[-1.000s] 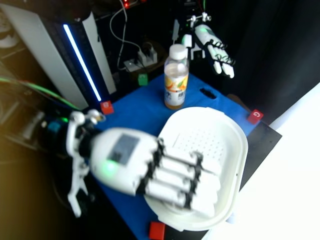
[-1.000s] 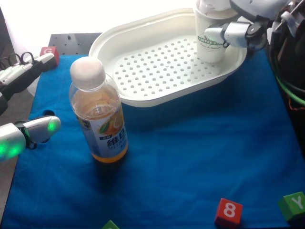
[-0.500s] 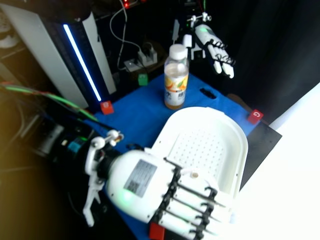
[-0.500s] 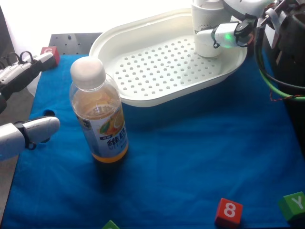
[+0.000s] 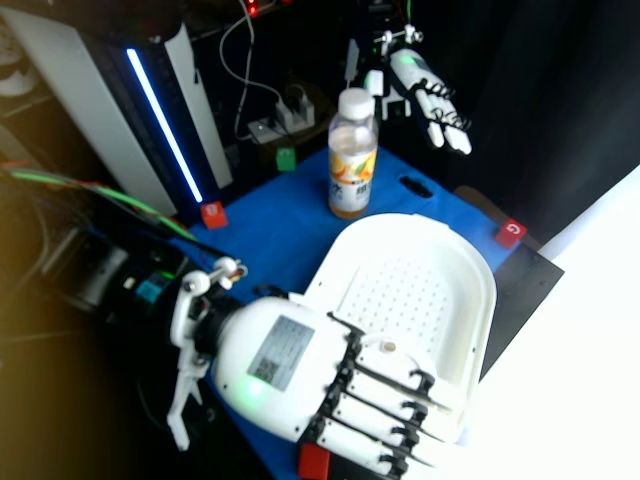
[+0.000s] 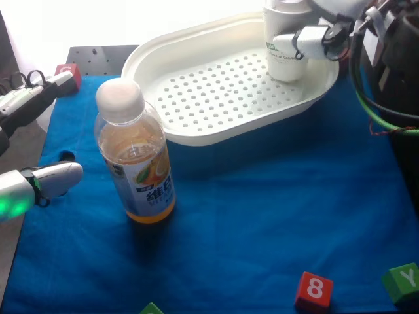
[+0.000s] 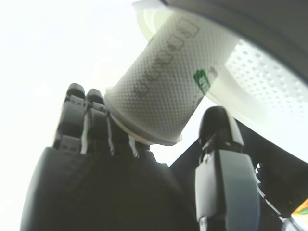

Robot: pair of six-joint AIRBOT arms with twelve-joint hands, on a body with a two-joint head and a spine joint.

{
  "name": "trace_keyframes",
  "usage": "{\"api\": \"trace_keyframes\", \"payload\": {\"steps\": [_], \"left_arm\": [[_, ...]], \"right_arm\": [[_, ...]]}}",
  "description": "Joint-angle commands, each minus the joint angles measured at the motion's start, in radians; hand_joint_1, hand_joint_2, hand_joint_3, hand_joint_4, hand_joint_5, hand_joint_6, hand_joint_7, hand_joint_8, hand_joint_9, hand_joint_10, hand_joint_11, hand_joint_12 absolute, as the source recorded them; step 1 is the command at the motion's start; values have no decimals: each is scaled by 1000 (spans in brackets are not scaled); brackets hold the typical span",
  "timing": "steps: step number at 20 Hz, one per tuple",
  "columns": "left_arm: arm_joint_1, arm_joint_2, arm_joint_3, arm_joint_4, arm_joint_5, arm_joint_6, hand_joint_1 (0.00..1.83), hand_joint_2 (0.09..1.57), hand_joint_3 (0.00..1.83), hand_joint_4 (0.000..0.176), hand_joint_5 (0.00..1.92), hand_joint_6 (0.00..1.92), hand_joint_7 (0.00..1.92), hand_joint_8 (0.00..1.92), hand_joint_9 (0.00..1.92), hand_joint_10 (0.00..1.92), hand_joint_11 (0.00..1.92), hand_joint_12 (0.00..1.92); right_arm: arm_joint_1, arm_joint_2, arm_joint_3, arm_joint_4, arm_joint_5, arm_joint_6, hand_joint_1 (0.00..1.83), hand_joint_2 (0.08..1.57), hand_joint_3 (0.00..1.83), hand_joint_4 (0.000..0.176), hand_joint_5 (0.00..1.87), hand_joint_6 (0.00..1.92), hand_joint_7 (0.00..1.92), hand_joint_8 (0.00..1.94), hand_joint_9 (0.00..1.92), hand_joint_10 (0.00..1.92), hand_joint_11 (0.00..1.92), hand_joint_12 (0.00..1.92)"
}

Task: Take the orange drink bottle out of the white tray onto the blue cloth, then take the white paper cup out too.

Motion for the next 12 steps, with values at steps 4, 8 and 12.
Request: {"api": "trace_keyframes", "payload": {"steps": [4, 8, 12], "left_arm": [[-10, -4, 7, -5, -128, -3, 459, 1210, 0, 90, 32, 9, 0, 0, 0, 0, 0, 0], [-9, -4, 5, -11, -129, -3, 464, 1213, 0, 97, 35, 6, 0, 0, 0, 0, 15, 12], [-8, -4, 4, -17, -133, -3, 505, 1211, 0, 80, 52, 7, 0, 0, 0, 0, 24, 33]], "right_arm": [[4, 6, -7, -7, 61, 15, 986, 1316, 0, 0, 619, 1557, 719, 1880, 947, 1919, 1120, 1921], [4, 38, -41, -19, 63, 29, 1002, 1303, 0, 0, 638, 1537, 766, 1928, 1015, 1921, 1169, 1921], [4, 84, -110, -59, 108, 29, 974, 1311, 3, 0, 620, 1552, 636, 1741, 812, 1912, 956, 1921]]}}
